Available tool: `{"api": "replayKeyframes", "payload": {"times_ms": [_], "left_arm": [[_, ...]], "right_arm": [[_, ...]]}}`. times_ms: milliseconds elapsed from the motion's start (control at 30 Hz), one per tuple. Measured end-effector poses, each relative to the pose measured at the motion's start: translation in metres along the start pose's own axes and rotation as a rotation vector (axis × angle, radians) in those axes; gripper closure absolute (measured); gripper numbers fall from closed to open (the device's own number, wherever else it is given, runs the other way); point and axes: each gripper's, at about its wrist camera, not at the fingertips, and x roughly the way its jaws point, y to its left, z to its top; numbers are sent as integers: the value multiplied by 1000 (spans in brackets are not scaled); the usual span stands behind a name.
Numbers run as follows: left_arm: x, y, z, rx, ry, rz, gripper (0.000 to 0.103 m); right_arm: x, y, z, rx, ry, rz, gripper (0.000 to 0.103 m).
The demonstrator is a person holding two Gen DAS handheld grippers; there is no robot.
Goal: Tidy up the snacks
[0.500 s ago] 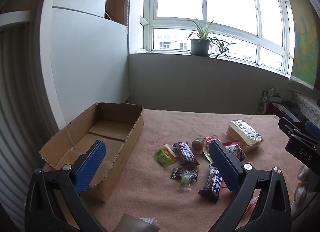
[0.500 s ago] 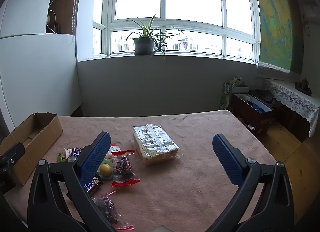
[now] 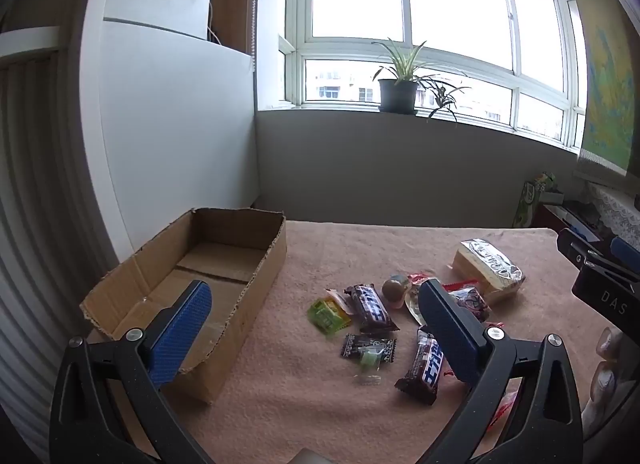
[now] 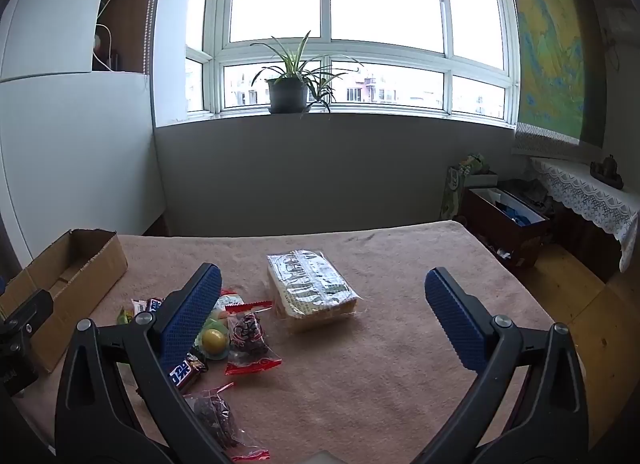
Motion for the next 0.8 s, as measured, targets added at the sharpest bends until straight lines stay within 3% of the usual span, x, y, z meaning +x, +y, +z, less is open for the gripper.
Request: {"api": "replayKeyframes", "payload": {"times_ms": [800], "left_arm": [[-2, -2, 0, -1, 0, 0, 1]], "right_arm": [[-1, 3, -1, -11, 3, 2, 0]]}}
